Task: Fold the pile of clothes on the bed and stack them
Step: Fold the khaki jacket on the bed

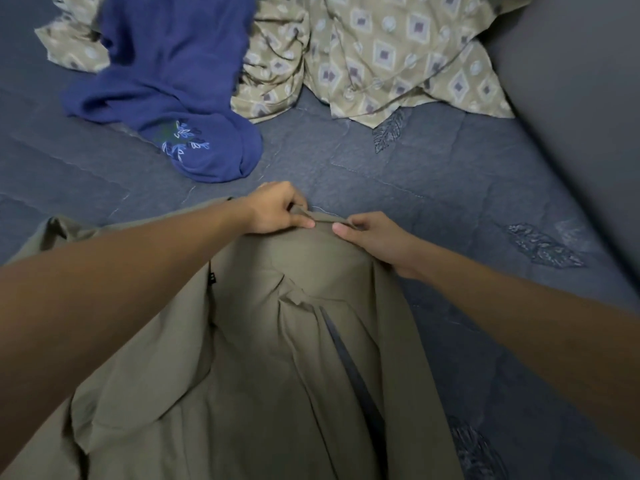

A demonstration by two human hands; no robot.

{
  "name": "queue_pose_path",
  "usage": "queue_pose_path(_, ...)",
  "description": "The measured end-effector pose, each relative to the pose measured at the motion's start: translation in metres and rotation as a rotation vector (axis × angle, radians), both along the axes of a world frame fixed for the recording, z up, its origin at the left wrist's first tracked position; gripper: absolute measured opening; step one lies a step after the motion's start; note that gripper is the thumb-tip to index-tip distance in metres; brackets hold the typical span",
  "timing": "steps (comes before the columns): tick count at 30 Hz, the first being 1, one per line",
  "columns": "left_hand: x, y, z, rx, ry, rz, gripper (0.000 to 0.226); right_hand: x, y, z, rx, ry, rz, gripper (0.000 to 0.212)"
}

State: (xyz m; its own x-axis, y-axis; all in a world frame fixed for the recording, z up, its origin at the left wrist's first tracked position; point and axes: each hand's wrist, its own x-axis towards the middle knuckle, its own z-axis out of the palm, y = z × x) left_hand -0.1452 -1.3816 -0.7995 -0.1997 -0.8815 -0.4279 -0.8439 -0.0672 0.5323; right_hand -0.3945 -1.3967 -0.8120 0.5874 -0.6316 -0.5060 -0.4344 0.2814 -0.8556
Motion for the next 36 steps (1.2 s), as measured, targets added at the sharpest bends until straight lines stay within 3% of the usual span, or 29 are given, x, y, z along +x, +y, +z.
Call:
queue_pose_path(3, -0.001, -0.01, 0.002, -0.057, 0.043, 0.061, 0.03, -0.019, -0.012, 0.009, 0.165, 0.086, 0.1, 0.023)
queue_pose_path(7, -0.012, -0.016, 0.0, -0.021, 0.075, 0.04, 0.024, -0.051, -0.035, 0.01, 0.024, 0.289, 0.175, 0.014)
queue_pose_path(11, -0.042, -0.029, -0.002, 0.112, 0.118, -0.079, 0.041, -0.079, -0.056, 0.007, -0.06, 0.309, 0.137, 0.026)
queue_pose_path(15, -0.056, -0.047, -0.007, -0.022, 0.089, -0.001, 0.04, -0.1, -0.063, 0.0, 0.032, 0.168, -0.015, 0.039)
queue_pose_path(18, -0.058, -0.055, -0.012, -0.103, 0.008, 0.035, 0.029, -0.119, -0.071, 0.003, 0.102, 0.151, 0.053, 0.061)
queue_pose_path(21, -0.055, -0.057, -0.021, -0.191, -0.191, 0.094, 0.025, -0.14, -0.083, 0.007, 0.101, 0.306, 0.231, 0.043)
queue_pose_path(24, -0.058, -0.059, -0.031, -0.236, -0.311, 0.131, 0.029, -0.16, -0.094, 0.002, 0.004, 0.413, 0.266, 0.026)
queue_pose_path(31, -0.113, -0.077, -0.03, -0.042, 0.003, -0.061, 0.065, -0.183, -0.1, -0.007, 0.024, 0.242, 0.111, 0.022)
queue_pose_path(36, -0.134, -0.094, -0.04, -0.026, 0.027, -0.222, 0.041, -0.199, -0.106, 0.0, 0.089, 0.246, 0.146, 0.031)
